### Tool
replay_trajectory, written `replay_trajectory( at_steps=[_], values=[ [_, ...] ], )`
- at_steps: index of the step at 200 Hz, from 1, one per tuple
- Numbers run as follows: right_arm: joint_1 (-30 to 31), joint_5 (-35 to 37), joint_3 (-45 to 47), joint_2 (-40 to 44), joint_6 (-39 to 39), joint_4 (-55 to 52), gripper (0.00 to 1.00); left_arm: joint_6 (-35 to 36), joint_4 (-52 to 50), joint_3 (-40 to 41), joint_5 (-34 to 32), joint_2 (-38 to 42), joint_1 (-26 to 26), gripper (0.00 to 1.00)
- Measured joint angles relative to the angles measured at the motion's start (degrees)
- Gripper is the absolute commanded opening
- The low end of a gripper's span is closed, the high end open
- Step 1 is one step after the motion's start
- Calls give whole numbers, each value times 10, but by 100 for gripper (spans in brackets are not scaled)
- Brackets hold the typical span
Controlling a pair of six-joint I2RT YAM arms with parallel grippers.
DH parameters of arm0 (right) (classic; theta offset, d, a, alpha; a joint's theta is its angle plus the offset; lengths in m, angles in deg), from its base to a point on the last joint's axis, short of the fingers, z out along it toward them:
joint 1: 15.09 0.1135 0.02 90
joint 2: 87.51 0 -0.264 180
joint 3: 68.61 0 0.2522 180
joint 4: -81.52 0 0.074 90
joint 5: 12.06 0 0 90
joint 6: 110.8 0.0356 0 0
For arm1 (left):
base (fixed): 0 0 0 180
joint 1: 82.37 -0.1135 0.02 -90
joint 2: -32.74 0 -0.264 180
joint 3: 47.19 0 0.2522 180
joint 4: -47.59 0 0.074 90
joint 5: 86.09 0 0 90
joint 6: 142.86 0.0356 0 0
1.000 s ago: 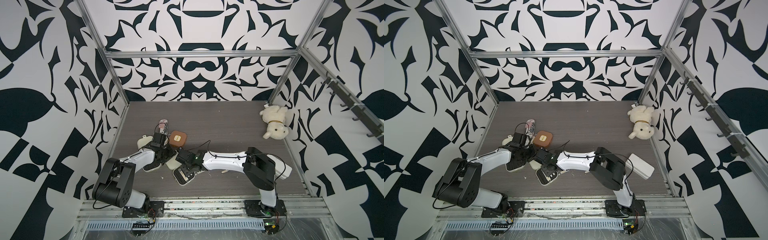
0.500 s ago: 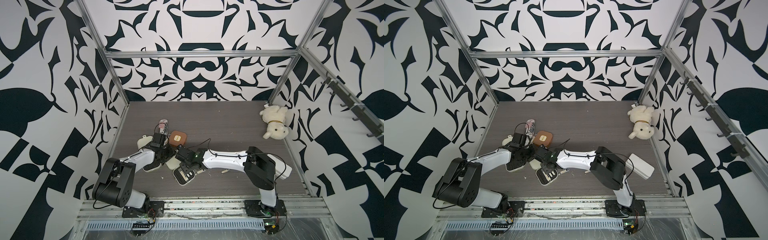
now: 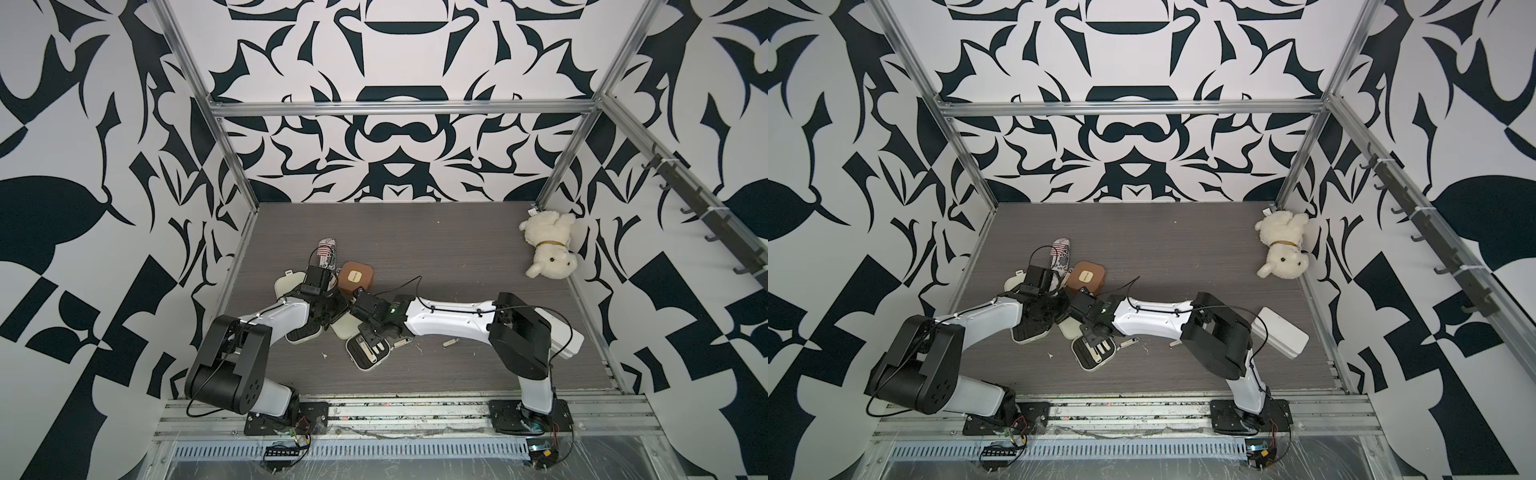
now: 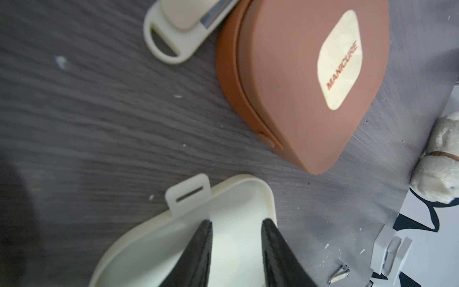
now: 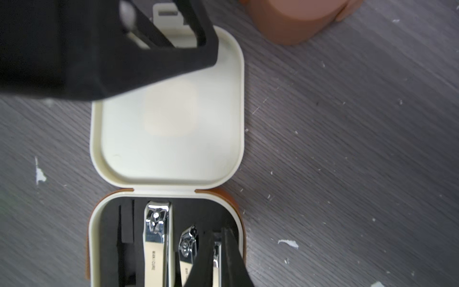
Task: Organize nail clipper sets
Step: Place the nail clipper in the storage box.
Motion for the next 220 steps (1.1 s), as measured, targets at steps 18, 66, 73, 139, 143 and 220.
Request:
replay_trajectory(
  at_steps=[18,66,73,139,143,220],
  values=[
    [0,-2,0,0,1,0,11,0,2,0,0,-1,0,38],
    [0,-7,0,-2,1,3,10,1,2,0,0,-1,0,38],
    [0,-7,0,-4,2,3,10,2,2,0,0,-1,0,38],
    [0,-8,14,-10,5,26,9,2,3,0,0,-2,0,38],
    [-1,-8,15,-10,5,28,9,2,4,0,0,-2,0,38],
    [-2,-7,28,-10,12,49,9,3,6,0,0,-3,0,37]
  ],
)
